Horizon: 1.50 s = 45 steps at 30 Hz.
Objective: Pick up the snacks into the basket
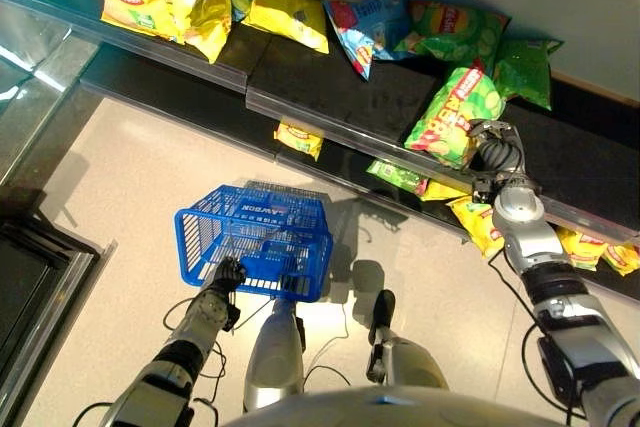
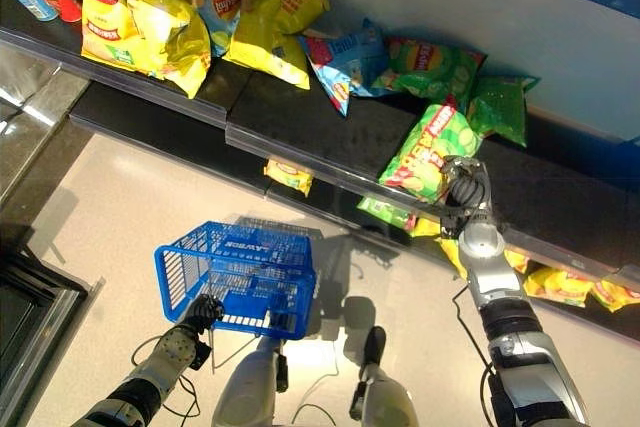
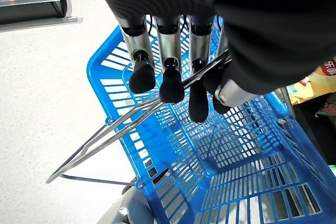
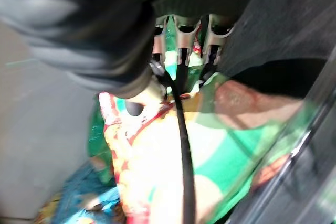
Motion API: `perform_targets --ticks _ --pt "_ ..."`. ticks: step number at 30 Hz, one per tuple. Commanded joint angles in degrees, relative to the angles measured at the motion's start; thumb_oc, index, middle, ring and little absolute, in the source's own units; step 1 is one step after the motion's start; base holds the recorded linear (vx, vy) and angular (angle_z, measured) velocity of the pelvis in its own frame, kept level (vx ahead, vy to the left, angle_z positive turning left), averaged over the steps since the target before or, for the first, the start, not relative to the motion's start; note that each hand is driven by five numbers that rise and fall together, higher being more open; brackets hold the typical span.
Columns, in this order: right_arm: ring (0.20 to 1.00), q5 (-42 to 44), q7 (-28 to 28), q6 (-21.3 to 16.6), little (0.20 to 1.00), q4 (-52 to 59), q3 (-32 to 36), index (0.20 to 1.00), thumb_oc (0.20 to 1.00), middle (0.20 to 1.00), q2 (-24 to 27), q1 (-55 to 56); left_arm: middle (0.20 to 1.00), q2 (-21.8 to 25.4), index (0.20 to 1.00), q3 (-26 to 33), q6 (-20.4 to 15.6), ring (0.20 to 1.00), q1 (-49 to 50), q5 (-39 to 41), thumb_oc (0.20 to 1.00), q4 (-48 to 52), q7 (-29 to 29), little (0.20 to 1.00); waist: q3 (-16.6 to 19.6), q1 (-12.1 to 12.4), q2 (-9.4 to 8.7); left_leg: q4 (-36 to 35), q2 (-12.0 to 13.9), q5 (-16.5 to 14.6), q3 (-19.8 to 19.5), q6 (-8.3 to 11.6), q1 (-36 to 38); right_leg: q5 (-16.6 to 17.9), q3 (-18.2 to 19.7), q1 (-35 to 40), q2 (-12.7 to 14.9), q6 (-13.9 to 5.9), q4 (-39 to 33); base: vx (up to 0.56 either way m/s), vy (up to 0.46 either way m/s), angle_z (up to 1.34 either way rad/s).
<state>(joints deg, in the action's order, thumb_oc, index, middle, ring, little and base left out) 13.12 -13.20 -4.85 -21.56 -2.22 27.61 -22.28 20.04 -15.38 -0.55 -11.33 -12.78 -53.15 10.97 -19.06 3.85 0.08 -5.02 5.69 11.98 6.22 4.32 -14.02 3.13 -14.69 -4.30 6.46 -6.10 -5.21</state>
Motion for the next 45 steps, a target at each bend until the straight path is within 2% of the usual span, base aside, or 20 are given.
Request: perform_targets --ticks 1,4,12,22,26,27,30,34,35,36,38,42,45 --pt "0.2 3.98 2.65 -5.11 0.2 11.37 3.4 0.2 0.2 0.2 1.49 2.26 0.2 1.28 0.2 1.22 -0.73 0.2 -1.23 -0.95 0.2 -1.6 0.49 0.2 1.41 -0.74 -0.96 1.09 -3.25 -7.15 1.68 -1.55 2.13 3.63 2.64 -6.02 2.85 -3.23 1.29 0.0 0.0 0.0" --pt "0.2 7.63 5.86 -7.08 0.2 21.48 4.88 0.2 0.2 0.2 1.58 5.15 0.2 1.13 0.2 1.47 -0.9 0.2 -1.13 -1.2 0.2 -1.72 0.29 0.2 1.83 -1.27 -1.44 1.07 -3.12 -7.39 2.1 -1.57 2.51 3.48 2.83 -5.86 2.75 -3.19 1.27 0.01 -0.004 0.0" --pt "0.2 16.57 14.46 -8.96 0.2 37.8 8.99 0.2 0.2 0.2 3.78 12.85 0.2 1.14 0.2 4.29 -1.22 0.2 -0.33 -0.55 0.2 -4.36 -0.77 0.2 2.86 -2.83 -2.57 1.03 -2.48 -7.74 3.42 -1.27 3.38 3.22 3.61 -5.98 2.31 -3.25 1.56 0.01 -0.014 -0.08" --pt "0.2 21.88 19.49 -9.32 0.2 46.75 14.45 0.2 0.2 0.2 6.46 18.72 0.2 1.45 0.2 6.64 -1.93 0.2 1.04 -0.33 0.2 -7.21 -1.91 0.2 5.78 -4.81 -3.2 0.96 -1.53 -8.65 5.48 -0.81 6.37 2.51 5.1 -4.8 1.52 -3.09 1.92 0.04 -0.018 -0.18" --pt "0.2 18.44 19.8 -8.33 0.2 46.97 16.47 0.2 0.2 0.2 6.94 21.69 0.2 1.2 0.2 7.03 -1.92 0.2 1.43 -0.47 0.2 -7.95 -2.36 0.2 6.85 -5.48 -3.2 0.78 -1.17 -8.85 5.94 -0.64 7.29 2.35 5.47 -4.16 1.33 -3.11 1.7 0.02 -0.027 -0.06" --pt "1.0 15.78 19.45 -7.78 1.0 46.03 16.46 1.0 1.0 1.0 7.28 22.45 0.2 1.09 0.2 6.94 -1.92 0.2 1.43 -0.48 0.2 -7.84 -2.57 0.2 7.05 -5.55 -3.18 0.76 -1.13 -8.88 6.04 -0.63 7.51 2.3 5.41 -3.96 1.29 -3.09 1.68 0.01 -0.025 -0.06" --pt "1.0 3.96 15.69 -5.93 1.0 43.31 17.04 1.0 1.0 1.0 7.38 23.4 0.2 0.71 0.2 6.59 -1.65 0.2 0.83 -1.02 0.2 -7.47 -2.64 0.2 7.4 -5.73 -3.02 0.76 -1.08 -8.86 5.93 -0.64 7.6 2.23 5.44 -3.77 1.12 -3.08 1.57 0.0 -0.03 -0.07" --pt "1.0 -25.51 7.78 -1.83 1.0 34.65 12.04 1.0 1.0 1.0 9.63 19.83 0.2 0.57 0.2 4.24 -1.19 0.2 0.45 -3.14 0.2 -4.04 -2.41 0.2 7.27 -4.83 -2.3 0.76 -1.24 -8.83 5.44 -0.92 7.36 2.33 5.08 -3.83 1.12 -3.01 1.44 -0.01 -0.012 -0.05" --pt "1.0 -25.55 7.71 -1.87 1.0 34.54 11.91 1.0 1.0 1.0 9.64 19.7 0.2 0.58 0.2 4.31 -1.17 0.2 0.48 -3.15 0.2 -4.01 -2.42 0.2 7.26 -4.91 -2.3 0.77 -1.24 -8.83 5.43 -0.92 7.36 2.33 5.07 -3.82 1.12 -3.01 1.43 0.0 0.0 0.0" --pt "1.0 -31.82 5.84 0.4 1.0 29.16 7.39 1.0 1.0 1.0 10.79 15.19 0.2 0.8 0.2 2.84 -0.94 0.2 0.14 -4.11 0.2 -3.41 -1.81 0.2 7.14 -3.75 -1.87 0.79 -1.43 -8.68 5.03 -1.02 7.04 2.43 4.71 -3.93 1.24 -3.03 1.4 -0.03 0.004 0.01" --pt "1.0 -40.78 4.31 2.46 1.0 22.71 0.34 1.0 1.0 1.0 12.56 7.81 0.2 0.76 0.2 1.55 -0.59 0.2 -0.36 -4.66 0.2 -2.95 -1.08 0.2 6.71 -2.78 -1.63 0.81 -1.63 -8.46 4.57 -1.12 6.53 2.66 4.38 -4.11 1.43 -3.03 1.39 -0.05 0.004 -0.02" --pt "1.0 -44.24 2.97 4.38 1.0 11.8 -9.97 1.0 1.0 1.0 12.74 -5.16 0.2 0.71 0.2 1.01 -0.17 0.2 -1.16 -4.17 0.2 -3.18 -0.03 0.2 5.62 -1.11 -1.39 0.95 -2.12 -8.0 3.41 -1.28 5.27 3.14 3.36 -4.46 1.85 -3.02 1.4 -0.05 -0.002 0.13" --pt "1.0 -45.16 3.2 5.67 1.0 7.08 -13.77 1.0 1.0 1.0 12.12 -10.2 0.2 0.88 0.2 0.51 0.08 0.2 -1.16 -4.17 0.2 -3.66 0.64 0.2 5.08 0.39 -1.53 1.04 -2.47 -7.81 2.47 -1.42 4.59 3.37 2.66 -4.44 2.08 -2.99 1.37 -0.02 0.007 0.22"
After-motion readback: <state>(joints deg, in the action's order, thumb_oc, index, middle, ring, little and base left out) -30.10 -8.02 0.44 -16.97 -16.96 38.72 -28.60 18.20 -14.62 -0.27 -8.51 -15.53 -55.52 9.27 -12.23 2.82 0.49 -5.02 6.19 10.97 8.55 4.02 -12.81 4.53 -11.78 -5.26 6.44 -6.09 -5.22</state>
